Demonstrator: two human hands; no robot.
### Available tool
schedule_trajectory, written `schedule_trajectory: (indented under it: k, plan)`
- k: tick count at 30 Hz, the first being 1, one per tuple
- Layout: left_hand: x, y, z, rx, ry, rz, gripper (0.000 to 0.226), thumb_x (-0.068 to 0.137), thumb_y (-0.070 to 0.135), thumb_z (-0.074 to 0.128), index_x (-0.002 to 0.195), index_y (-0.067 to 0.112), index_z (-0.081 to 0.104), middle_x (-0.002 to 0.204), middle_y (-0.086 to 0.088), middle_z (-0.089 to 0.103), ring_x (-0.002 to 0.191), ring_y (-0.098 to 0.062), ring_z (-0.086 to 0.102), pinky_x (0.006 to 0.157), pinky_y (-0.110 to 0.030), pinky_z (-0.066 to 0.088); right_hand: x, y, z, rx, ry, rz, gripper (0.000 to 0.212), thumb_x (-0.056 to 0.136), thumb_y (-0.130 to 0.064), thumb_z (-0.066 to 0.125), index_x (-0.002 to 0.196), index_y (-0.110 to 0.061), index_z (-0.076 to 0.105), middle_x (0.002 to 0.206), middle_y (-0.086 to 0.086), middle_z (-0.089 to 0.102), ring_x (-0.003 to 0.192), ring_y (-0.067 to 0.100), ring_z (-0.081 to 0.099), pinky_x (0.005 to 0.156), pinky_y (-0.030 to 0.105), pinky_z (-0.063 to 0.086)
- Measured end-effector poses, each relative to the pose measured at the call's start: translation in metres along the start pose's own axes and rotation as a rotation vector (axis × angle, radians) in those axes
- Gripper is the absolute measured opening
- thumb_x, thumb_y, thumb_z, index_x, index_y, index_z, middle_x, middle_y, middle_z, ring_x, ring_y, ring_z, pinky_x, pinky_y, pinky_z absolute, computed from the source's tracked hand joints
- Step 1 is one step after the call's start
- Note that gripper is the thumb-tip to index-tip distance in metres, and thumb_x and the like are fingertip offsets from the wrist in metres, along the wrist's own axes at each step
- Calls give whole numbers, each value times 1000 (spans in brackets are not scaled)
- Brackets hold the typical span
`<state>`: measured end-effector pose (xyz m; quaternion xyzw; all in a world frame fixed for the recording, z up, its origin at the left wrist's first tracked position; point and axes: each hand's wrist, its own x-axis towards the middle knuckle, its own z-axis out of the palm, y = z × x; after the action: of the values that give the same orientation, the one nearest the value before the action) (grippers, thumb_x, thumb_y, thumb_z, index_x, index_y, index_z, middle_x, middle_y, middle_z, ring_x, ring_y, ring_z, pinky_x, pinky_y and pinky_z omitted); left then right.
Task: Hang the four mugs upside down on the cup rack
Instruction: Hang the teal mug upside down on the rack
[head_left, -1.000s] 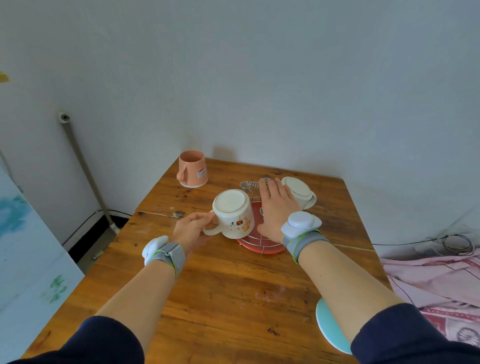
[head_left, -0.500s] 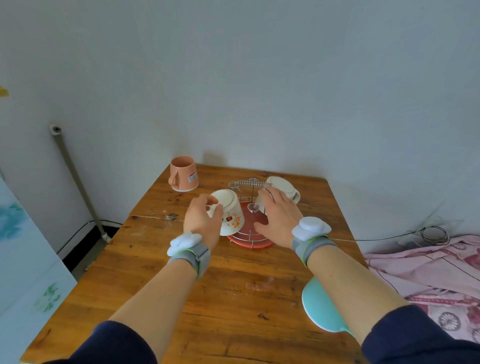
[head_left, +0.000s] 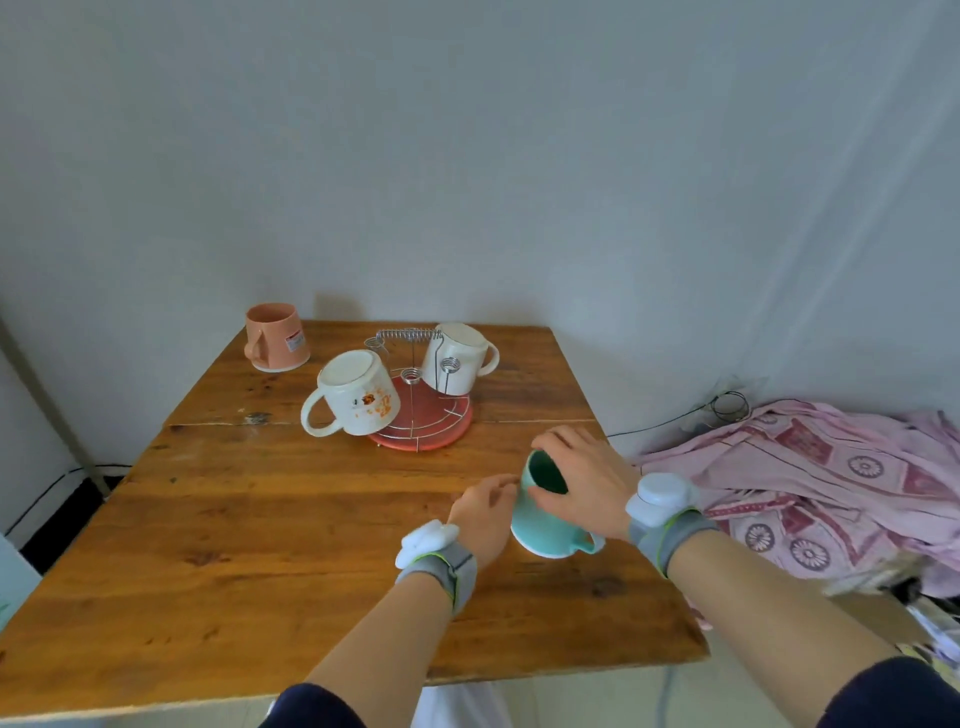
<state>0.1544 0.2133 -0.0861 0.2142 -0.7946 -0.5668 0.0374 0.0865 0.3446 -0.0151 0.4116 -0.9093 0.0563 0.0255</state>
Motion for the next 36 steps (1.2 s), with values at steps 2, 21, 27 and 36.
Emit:
schedule_trajectory:
  k: [2,21,27,36]
  plan:
    - [-5,1,7,-34,-20,-5,39,97,32,41,133,28,55,131,0,63,117,-20,57,91,-23,39,-15,5,7,-84,-23,-44,35,92,-43,45,116,-19,55,122,-2,55,115,19,48,98,33,38]
    - [21,28,-60,-887,-72,-270,57,85,63,48,121,21,60,121,-9,64,109,-32,62,86,-47,52,53,-16,-18,1227,134,422,34,99,-26,47,91,3,63,90,17,63,84,31,60,77,43,48]
    - [33,53,-118,-667,-4,-213,49,87,62,45,118,24,51,123,-11,58,109,-37,63,86,-54,55,96,-39,-16,1461,81,467,31,94,-31,56,105,-4,68,111,15,70,96,26,65,94,42,48]
    - [71,91,-193,70,365,-8,54,80,62,57,113,18,59,101,-4,61,89,-25,62,59,-34,59,147,-65,-26,1320,-12,406,35,94,-47,49,107,-17,64,98,-1,65,88,21,65,73,35,58]
